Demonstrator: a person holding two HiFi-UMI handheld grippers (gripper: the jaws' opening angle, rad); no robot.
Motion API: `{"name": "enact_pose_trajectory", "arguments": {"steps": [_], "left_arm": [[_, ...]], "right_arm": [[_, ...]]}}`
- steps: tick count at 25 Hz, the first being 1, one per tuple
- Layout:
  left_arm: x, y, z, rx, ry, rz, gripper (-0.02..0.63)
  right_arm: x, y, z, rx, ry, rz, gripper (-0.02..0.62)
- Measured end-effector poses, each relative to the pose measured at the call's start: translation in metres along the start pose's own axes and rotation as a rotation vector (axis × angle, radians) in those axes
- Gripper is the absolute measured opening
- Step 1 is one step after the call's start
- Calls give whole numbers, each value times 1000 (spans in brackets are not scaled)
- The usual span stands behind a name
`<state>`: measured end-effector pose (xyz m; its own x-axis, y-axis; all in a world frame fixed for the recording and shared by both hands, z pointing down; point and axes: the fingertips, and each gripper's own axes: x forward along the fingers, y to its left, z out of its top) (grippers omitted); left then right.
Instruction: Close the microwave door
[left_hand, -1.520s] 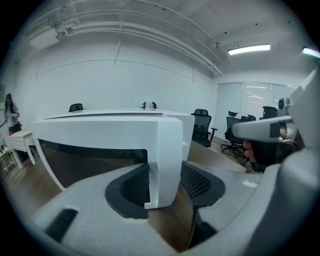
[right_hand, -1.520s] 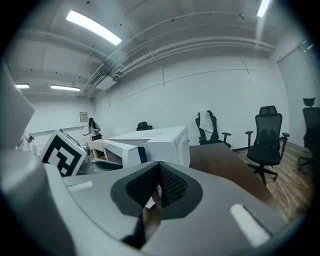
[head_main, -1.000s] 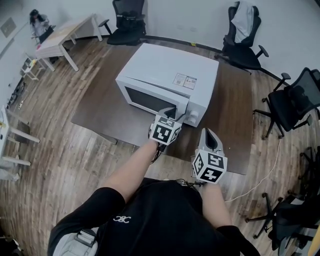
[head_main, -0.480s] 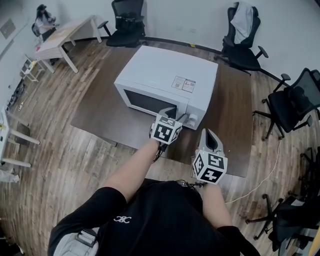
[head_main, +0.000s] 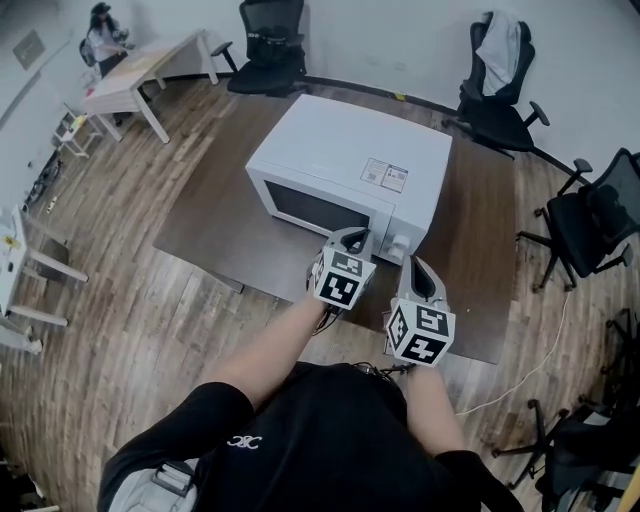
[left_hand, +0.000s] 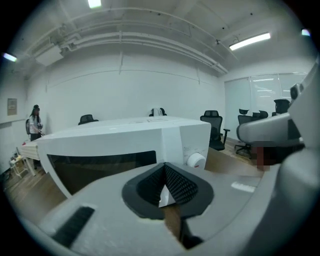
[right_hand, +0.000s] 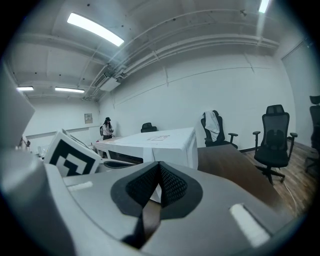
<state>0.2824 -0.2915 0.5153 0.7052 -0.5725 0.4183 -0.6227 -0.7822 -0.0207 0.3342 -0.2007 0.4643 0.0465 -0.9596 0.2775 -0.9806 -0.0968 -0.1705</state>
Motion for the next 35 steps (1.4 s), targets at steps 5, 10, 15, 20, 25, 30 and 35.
{"name": "enact_pose_trajectory", "arguments": {"steps": [5, 10, 15, 20, 25, 30, 35], "left_arm": [[-36, 21, 1, -93, -40, 3, 8], [-74, 47, -6, -175, -48, 0, 9], [-118, 75, -19, -208, -60, 51, 11], [-161, 107, -34, -222, -66, 120, 11], [-193, 136, -53, -232, -55, 167, 11], [-213, 164, -67, -276, -54, 191, 11], [-225, 182, -66, -283, -67, 191, 11]], "right_arm": [[15, 28, -1, -24, 14, 55, 8], [26, 74, 2, -68, 7, 134, 8], [29, 123, 9, -68, -19, 215, 8], [32, 158, 12, 3, -50, 259, 6], [37, 187, 12, -20, -51, 260, 5], [44, 212, -4, -29, 5, 257, 5], [48, 226, -8, -53, 15, 229, 5]]}}
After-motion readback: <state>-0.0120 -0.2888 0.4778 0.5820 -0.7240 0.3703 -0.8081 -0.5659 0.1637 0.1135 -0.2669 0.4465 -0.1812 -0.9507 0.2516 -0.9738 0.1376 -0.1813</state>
